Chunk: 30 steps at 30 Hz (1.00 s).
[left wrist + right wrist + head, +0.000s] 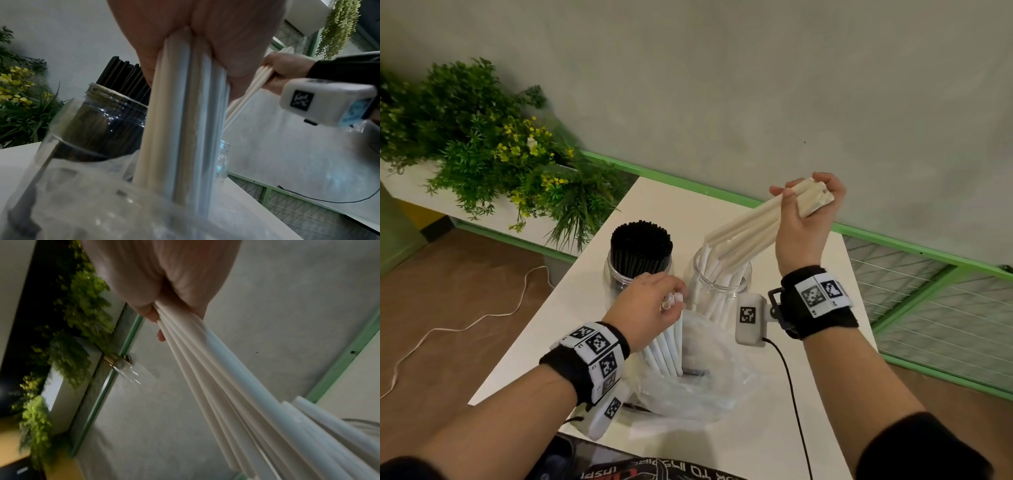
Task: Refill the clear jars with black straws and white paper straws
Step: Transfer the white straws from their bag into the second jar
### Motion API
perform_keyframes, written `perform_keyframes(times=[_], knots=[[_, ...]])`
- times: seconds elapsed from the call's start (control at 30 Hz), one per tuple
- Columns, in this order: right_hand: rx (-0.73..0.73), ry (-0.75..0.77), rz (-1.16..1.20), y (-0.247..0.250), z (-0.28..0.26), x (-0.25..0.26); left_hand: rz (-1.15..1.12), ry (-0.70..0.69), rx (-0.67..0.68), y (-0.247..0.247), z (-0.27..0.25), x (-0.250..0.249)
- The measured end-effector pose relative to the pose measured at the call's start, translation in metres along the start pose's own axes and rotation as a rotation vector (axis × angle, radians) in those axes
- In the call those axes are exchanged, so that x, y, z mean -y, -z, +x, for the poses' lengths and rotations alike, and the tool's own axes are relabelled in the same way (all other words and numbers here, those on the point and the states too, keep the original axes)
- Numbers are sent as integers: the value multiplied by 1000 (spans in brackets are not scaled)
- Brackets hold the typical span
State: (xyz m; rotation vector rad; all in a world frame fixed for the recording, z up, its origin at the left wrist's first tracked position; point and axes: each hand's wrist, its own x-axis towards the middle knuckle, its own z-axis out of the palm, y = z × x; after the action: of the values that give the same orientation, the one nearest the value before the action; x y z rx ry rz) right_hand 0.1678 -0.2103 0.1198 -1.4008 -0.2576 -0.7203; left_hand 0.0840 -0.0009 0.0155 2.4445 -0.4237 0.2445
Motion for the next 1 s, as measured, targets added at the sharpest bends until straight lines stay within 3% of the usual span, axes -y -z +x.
perform_keyframes(times=[0.4,0.5,0.7,0.83,1.0], knots=[[172,-214,-229,-15,-26,-68,-8,-33,16,-1,1,-5],[277,-229,-359,-11,-34,-88,-20,-37,18,0,1,-5],[494,-6,-647,11,-38,-112,-25,-15,13,1,1,-5],[643,249,-854,26,-34,-122,-36,-11,20,2,2,-3],[749,404,-1020,24,-15,-132,-27,-11,23,2,3,-2]])
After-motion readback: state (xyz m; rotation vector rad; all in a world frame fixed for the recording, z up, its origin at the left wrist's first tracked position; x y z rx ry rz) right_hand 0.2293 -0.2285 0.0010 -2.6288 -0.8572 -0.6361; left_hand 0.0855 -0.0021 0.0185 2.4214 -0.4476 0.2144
